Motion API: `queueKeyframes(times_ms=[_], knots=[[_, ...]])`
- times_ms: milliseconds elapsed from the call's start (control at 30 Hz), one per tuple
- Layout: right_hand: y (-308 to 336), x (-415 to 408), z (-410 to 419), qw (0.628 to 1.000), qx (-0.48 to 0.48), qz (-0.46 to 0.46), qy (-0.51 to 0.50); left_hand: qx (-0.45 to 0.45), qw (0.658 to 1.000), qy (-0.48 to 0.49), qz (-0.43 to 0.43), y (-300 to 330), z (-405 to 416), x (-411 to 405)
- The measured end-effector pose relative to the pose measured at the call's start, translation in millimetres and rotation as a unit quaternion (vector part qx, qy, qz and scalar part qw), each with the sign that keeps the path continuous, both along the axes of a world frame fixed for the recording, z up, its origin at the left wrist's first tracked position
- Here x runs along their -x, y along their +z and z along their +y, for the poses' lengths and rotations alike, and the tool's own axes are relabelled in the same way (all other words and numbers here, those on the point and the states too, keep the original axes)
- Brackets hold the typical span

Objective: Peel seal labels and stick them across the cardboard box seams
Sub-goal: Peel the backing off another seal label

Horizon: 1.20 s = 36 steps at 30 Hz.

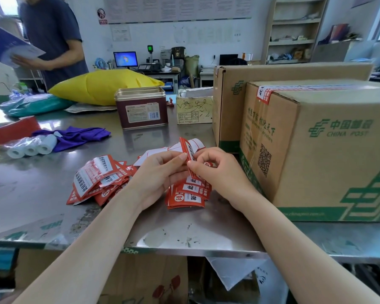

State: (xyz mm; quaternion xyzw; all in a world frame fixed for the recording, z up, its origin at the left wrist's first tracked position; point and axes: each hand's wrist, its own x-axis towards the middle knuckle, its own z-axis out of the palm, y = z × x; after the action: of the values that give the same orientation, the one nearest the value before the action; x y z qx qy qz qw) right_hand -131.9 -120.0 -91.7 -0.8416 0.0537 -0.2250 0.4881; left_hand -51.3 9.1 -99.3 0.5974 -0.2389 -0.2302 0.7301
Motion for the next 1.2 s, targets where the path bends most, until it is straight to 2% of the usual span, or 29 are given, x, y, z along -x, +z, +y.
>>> queueKeyframes(times_ms=[400, 500, 600, 667, 733, 833, 933, 1133, 1200], knots=[[-2.0, -1.5, -0.6, 0.999, -0.015, 0.013, -0.028, -0.022, 0.999, 0.038, 0.007, 2.9, -2.3, 5.0], [-2.9, -1.9, -3.3, 0.998, -0.014, 0.0, -0.057, -0.113, 0.987, 0.095, -0.07, -0.7, -4.1, 3.3], [-4.6, -1.6, -7.4, 0.994, -0.031, -0.024, -0.107, -0.2, 0.954, 0.161, -0.157, -3.4, -5.1, -0.8], [-5.7, -2.1, -9.2, 0.988, -0.029, -0.041, -0.146, -0.215, 0.928, 0.212, -0.22, -3.6, -5.3, -1.1], [-5.5, -2.8, -10.5, 0.982, -0.043, -0.065, -0.173, -0.209, 0.89, 0.245, -0.323, -4.6, -5.3, 0.7], [-4.3, -4.1, -12.2, 0.974, -0.053, -0.105, -0.194, -0.206, 0.858, 0.182, -0.435, -8.8, -5.7, 5.0], [-3.1, -5.2, -10.5, 0.978, -0.051, -0.106, -0.174, -0.212, 0.85, 0.116, -0.468, -12.1, -6.1, 6.6], [-5.4, -6.1, -6.5, 0.992, -0.072, -0.074, -0.079, -0.19, 0.832, 0.16, -0.496, -12.6, -10.1, 1.8], [-6.4, -6.0, -6.4, 0.993, -0.084, -0.063, -0.054, -0.177, 0.851, 0.181, -0.46, -9.1, -8.9, 1.3]])
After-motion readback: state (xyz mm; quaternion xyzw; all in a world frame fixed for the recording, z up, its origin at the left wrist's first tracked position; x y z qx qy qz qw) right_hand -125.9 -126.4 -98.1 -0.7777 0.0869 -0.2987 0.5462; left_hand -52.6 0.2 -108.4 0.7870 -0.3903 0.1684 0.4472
